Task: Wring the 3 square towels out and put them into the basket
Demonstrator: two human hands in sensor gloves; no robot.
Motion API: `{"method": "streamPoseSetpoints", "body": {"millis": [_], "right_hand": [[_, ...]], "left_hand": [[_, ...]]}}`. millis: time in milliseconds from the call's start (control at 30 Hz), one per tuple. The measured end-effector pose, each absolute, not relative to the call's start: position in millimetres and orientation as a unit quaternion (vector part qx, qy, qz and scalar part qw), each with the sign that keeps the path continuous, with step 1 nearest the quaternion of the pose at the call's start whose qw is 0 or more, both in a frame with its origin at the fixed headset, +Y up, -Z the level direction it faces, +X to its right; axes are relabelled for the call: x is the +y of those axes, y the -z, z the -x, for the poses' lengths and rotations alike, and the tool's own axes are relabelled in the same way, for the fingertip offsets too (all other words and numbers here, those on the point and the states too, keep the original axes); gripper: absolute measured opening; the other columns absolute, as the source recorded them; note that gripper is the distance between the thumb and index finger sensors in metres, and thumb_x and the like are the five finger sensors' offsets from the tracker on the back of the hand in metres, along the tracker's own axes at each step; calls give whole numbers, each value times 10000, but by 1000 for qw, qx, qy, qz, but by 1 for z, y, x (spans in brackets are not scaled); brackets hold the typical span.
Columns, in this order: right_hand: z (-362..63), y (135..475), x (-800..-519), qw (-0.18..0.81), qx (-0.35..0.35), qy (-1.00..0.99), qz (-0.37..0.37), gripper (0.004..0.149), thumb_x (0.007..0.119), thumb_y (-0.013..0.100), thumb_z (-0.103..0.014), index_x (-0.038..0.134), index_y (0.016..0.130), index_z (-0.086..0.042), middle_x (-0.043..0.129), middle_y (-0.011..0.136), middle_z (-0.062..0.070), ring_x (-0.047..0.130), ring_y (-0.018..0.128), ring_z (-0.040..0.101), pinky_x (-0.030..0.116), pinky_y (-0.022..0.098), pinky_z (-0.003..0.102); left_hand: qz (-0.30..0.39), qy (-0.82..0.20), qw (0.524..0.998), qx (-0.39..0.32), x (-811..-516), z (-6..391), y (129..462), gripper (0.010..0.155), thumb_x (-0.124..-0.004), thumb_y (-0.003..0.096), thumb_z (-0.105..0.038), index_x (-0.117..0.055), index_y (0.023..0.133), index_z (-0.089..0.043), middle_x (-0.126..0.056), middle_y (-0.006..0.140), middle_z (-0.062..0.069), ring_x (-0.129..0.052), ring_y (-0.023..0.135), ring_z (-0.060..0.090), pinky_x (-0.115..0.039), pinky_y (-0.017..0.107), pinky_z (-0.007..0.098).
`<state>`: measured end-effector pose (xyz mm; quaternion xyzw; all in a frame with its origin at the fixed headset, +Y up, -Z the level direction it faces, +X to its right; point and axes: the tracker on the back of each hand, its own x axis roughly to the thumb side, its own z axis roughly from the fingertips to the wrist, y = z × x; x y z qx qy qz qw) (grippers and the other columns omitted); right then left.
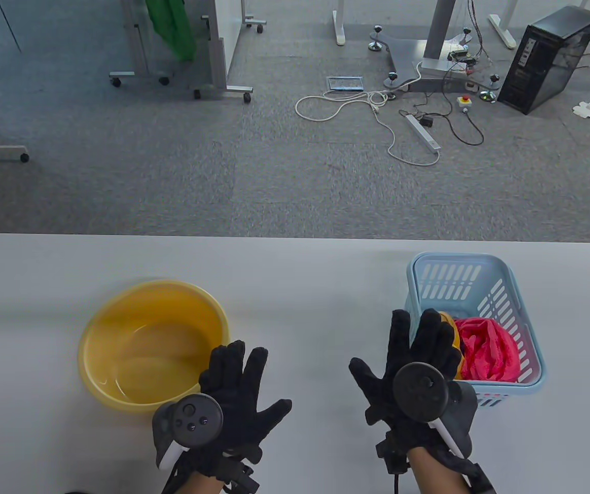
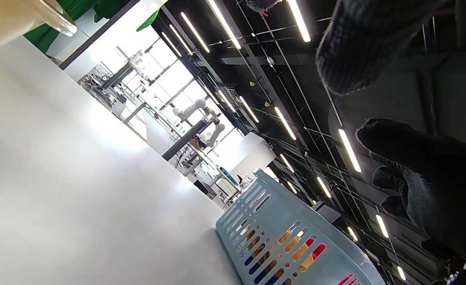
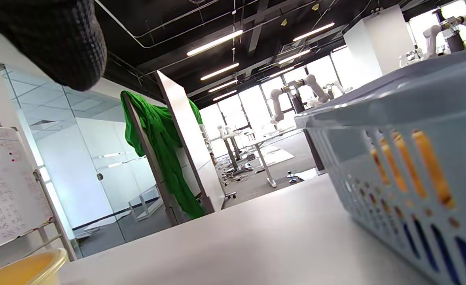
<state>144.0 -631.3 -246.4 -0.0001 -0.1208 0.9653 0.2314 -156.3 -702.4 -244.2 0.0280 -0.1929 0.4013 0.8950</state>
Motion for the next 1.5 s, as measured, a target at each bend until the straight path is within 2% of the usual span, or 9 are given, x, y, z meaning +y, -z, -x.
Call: {"method": "streamPoseSetpoints", "body": {"millis": [267,533,600,900,1500], "right_hand": [[-115,242,-660,244,-98,-965,-26,1042,868,495,-600,207,1161,-146,-51,1096,266,-10,957,601,114,659,789],[-103,237,-694,296,-85,-951,1,1015,874,497,-592,258,1166,-140,-8,1115,265,18,971,601,121,656,795],[-102,235,-698,279,-50,-959,-7,1010,860,507,-595,245,1167,-141,-31,1110,259,-1,967,596,109,654,791],[-102,234,-701,240,-68,-968,-3,1005,863,505,-587,253,1165,-137,-26,1108,260,5,968,594,110,654,791],[-105,232,-695,260,-65,-963,-21,986,861,522,-563,244,1166,-142,-34,1104,266,5,968,599,116,660,791]], "left_hand": [[-34,-393,898,-194,-701,156,244,892,-866,539,-596,-325,1193,-321,-115,1205,162,15,1087,460,-84,651,760],[-43,-378,905,-191,-701,157,245,889,-886,535,-567,-341,1192,-321,-120,1206,162,11,1088,462,-81,648,762],[-39,-377,906,-191,-701,158,245,889,-883,535,-570,-340,1192,-319,-119,1206,162,12,1088,460,-81,648,762],[-54,-362,909,-198,-701,153,244,886,-896,529,-557,-354,1188,-322,-137,1208,159,-6,1093,460,-85,651,762],[-29,-331,921,-204,-712,140,244,900,-903,525,-563,-346,1189,-321,-125,1205,161,1,1090,461,-84,650,763]]}}
